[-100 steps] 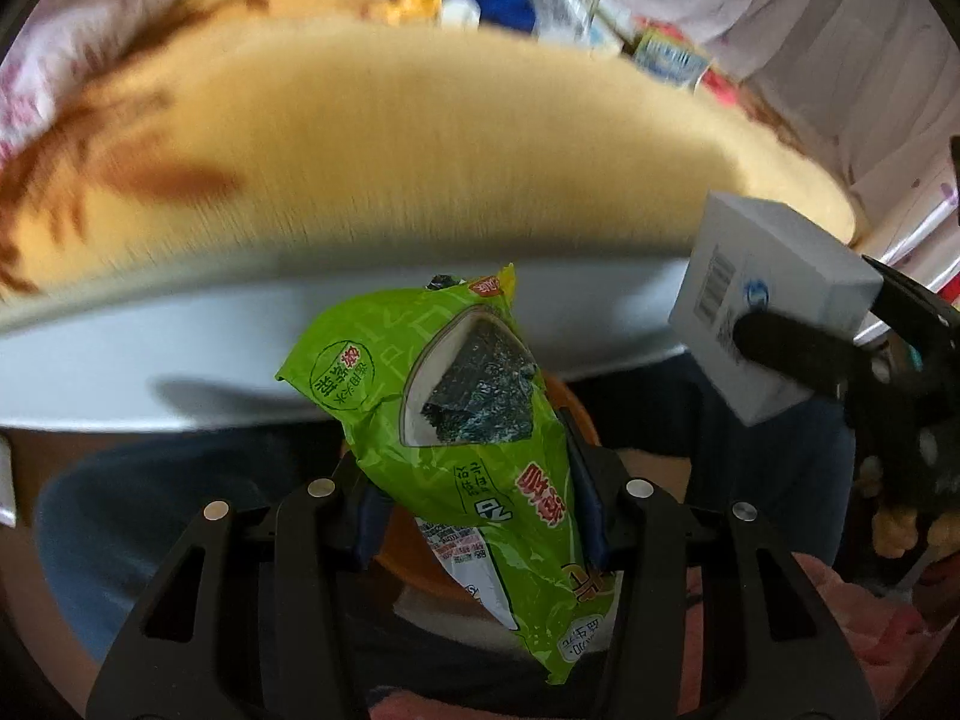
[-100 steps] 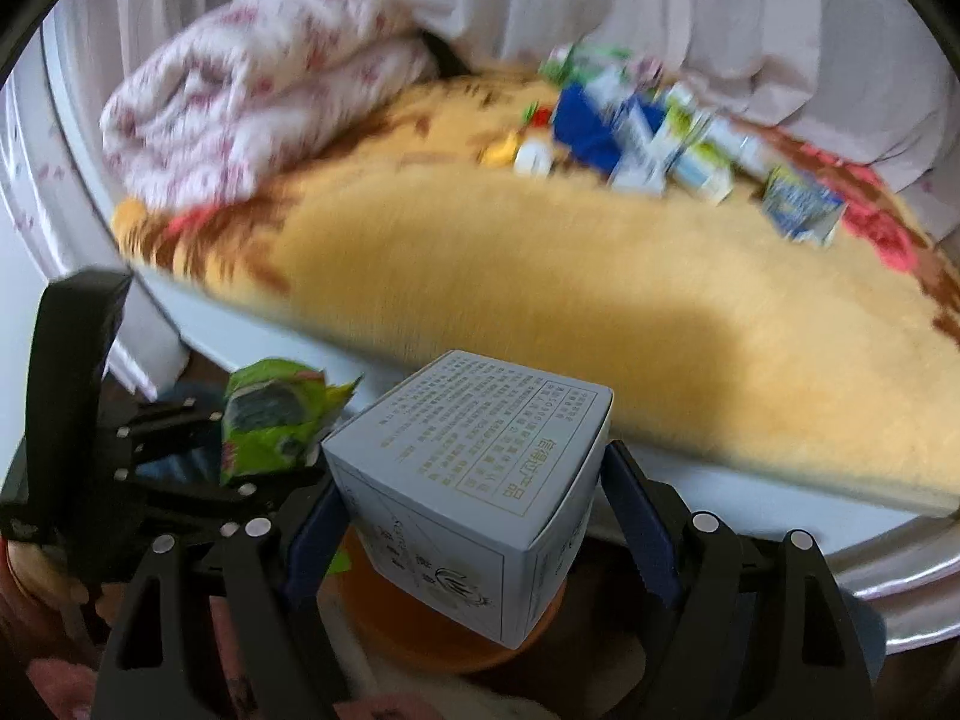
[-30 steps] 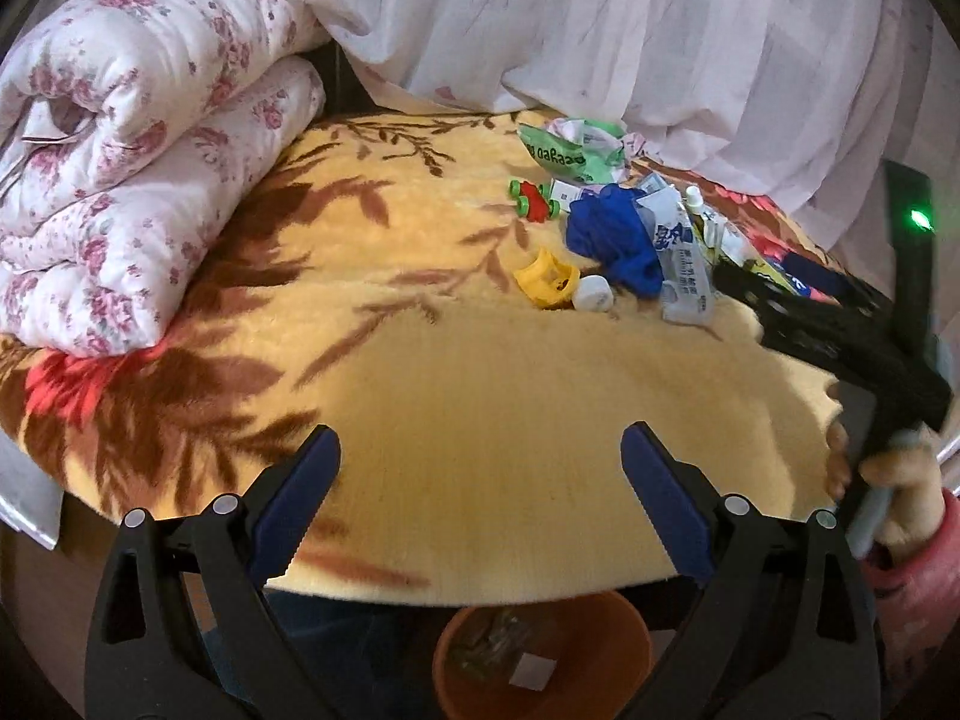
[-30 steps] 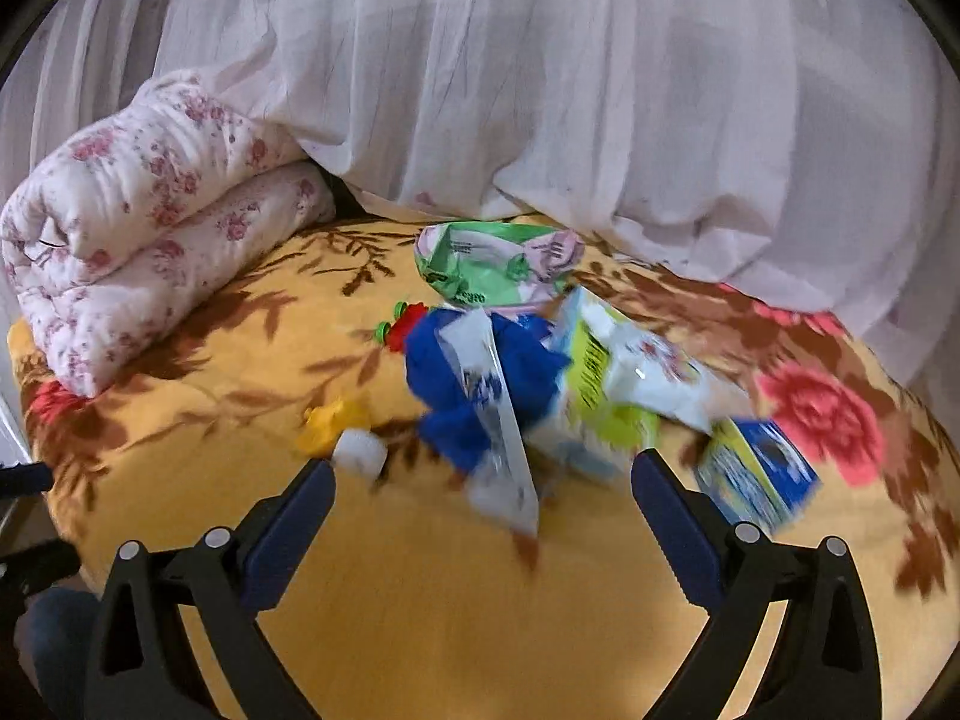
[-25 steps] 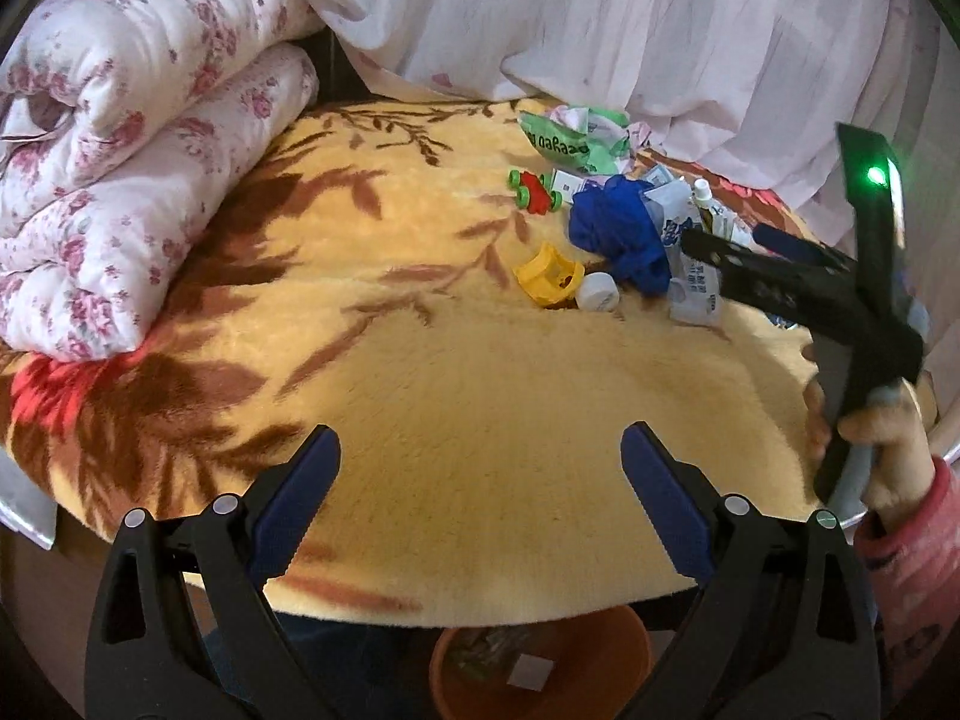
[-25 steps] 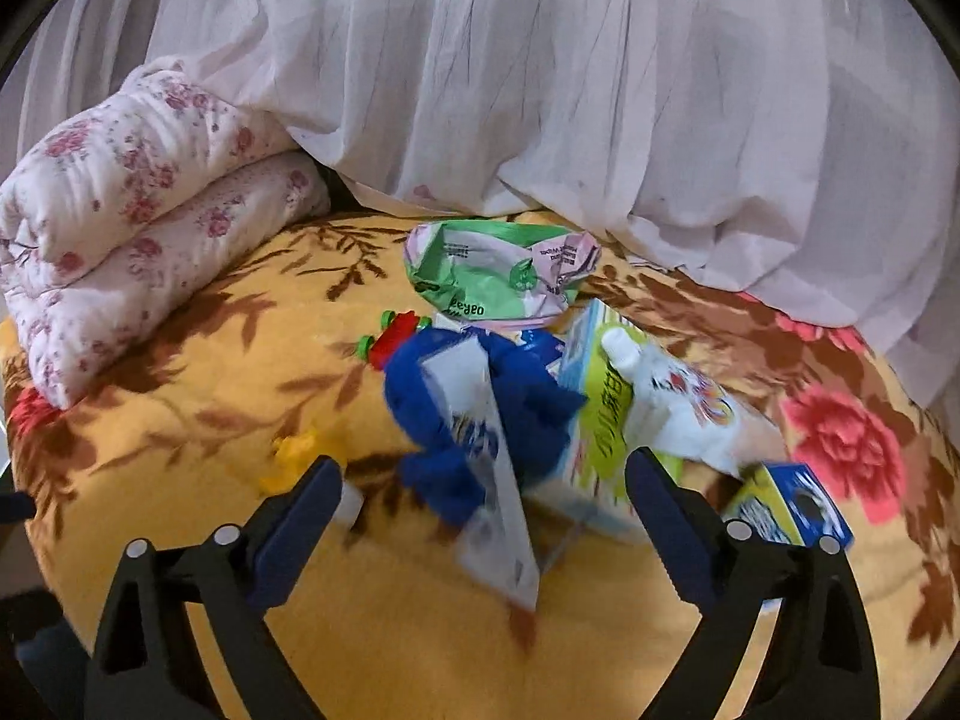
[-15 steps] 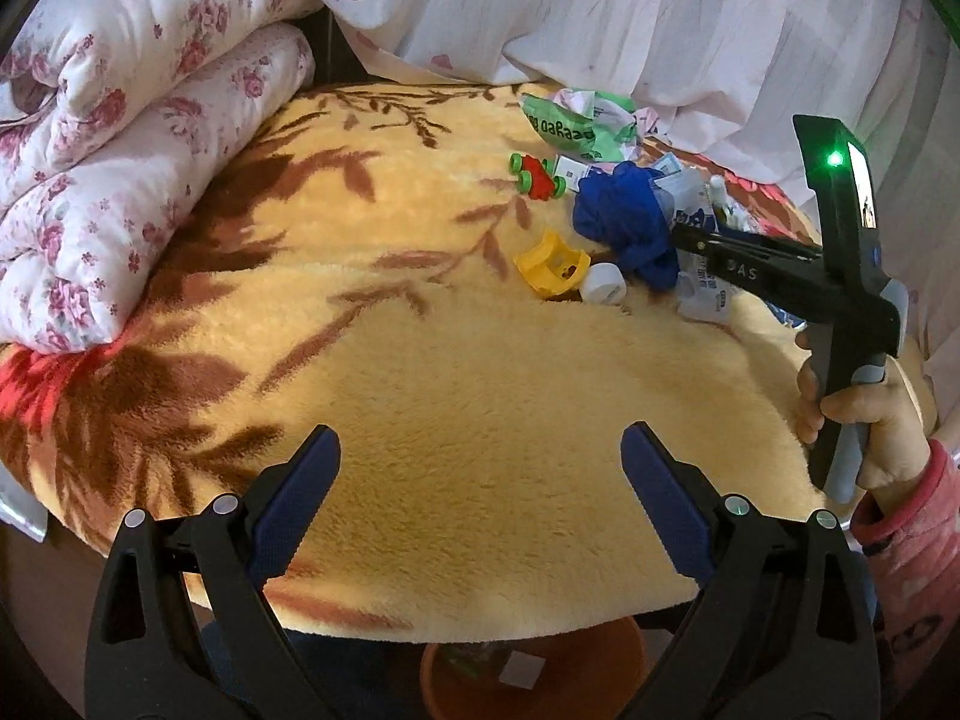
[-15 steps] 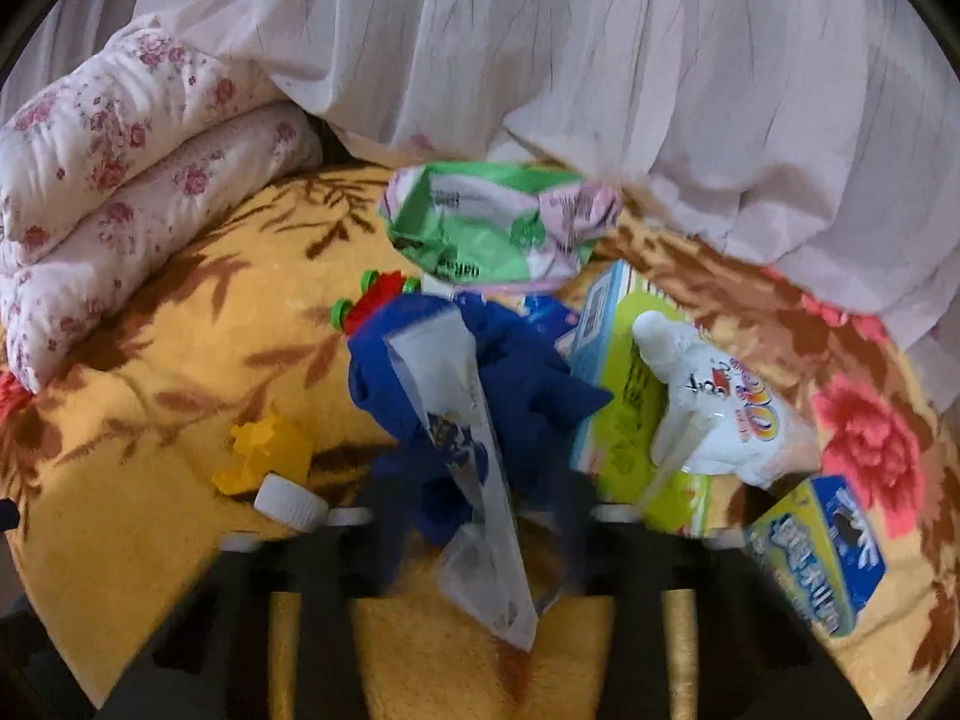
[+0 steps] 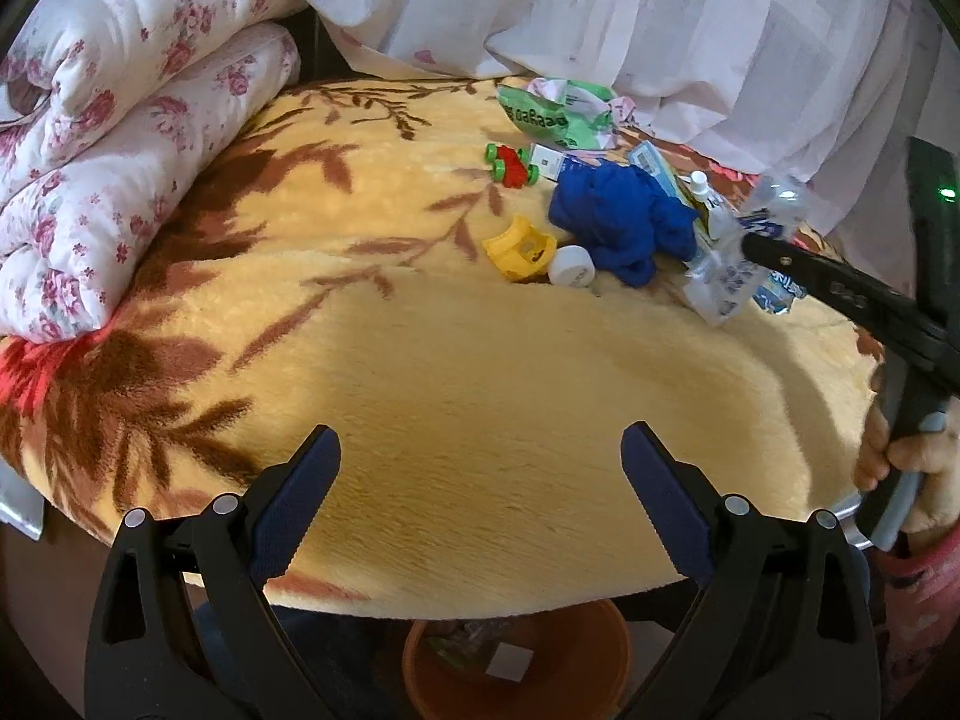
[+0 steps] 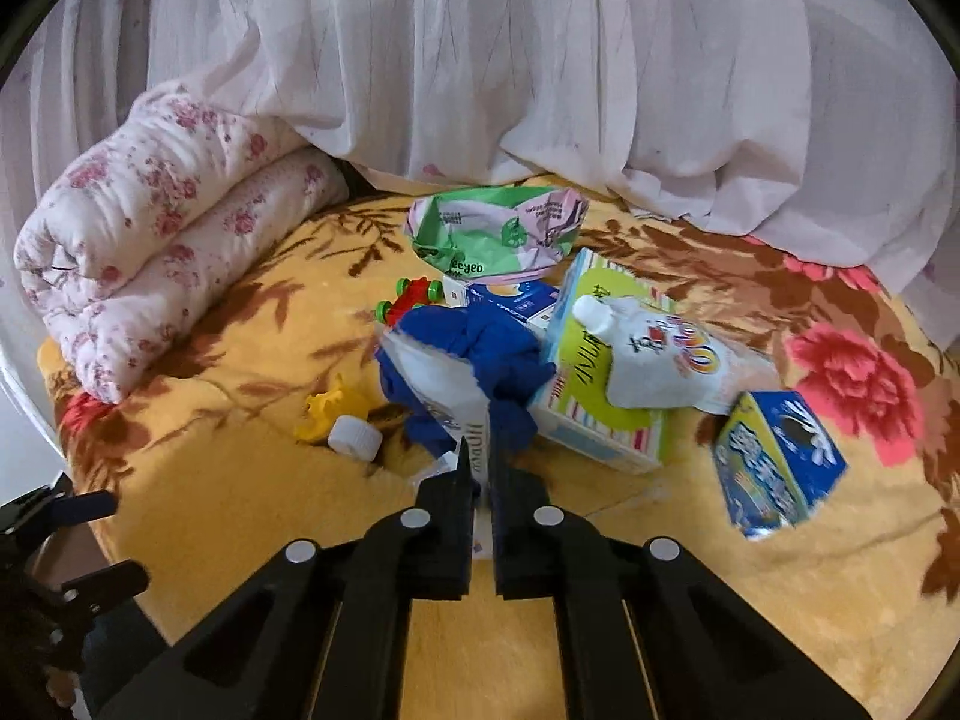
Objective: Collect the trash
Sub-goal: 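Grasp the blue cloth with the left tool while the right tool grasps a white wrapper, then drop the blue cloth into the orange bin with the left tool while the right tool drops the wrapper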
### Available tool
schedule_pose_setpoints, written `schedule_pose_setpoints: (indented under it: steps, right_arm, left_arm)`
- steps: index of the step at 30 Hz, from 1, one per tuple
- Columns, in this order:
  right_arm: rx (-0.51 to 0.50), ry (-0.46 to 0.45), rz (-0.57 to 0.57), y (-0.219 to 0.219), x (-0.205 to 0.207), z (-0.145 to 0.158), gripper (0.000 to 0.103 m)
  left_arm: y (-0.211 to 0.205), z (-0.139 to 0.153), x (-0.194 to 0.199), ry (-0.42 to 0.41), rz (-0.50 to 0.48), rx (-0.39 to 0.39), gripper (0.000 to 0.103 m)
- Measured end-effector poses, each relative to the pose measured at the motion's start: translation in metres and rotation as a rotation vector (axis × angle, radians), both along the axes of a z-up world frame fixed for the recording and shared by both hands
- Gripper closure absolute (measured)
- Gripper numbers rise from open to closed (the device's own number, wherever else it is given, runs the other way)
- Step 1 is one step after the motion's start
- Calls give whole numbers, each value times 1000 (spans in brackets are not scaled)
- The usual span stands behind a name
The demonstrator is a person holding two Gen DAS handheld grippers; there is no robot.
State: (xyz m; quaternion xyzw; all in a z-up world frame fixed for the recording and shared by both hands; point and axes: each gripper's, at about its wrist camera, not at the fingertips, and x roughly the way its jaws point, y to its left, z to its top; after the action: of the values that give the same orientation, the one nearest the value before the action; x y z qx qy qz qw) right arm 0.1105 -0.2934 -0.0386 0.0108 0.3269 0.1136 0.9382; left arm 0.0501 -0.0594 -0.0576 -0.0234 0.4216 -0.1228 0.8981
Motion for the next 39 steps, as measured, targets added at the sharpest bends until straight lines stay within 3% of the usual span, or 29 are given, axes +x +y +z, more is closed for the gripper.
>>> schedule_pose_setpoints:
  steps: [6, 10, 15, 22, 23, 24, 26, 30, 39]
  right_arm:
    - [51, -73, 6, -18, -44, 29, 99]
    - [60, -121, 6, -29, -74, 45, 99]
    - [89, -153, -4, -42, -101, 54, 99]
    - [97, -145, -5, -52, -110, 48, 99]
    - [99, -144, -5, -53, -110, 47, 99]
    - [106, -141, -5, -55, -109, 45, 99]
    - [117, -139, -8, -57, -108, 43, 99]
    - [135, -133, -10, -58, -108, 39, 99]
    - [127, -149, -6, -50, -118, 44, 99]
  left_arm:
    - [-19, 2, 16, -22, -44, -12, 11]
    - [-49, 5, 60, -31, -144, 3, 11]
    - [-92, -2, 127, 9, -256, 23, 11]
    - [-136, -27, 198, 112, -286, 64, 11]
    - [-140, -29, 204, 124, -286, 53, 16]
    - [-142, -31, 207, 135, -295, 31, 39]
    - [-146, -31, 209, 168, -331, -43, 53]
    - [-154, -27, 194, 115, -343, 21, 58]
    - [-124, 1, 152, 58, -318, -21, 59]
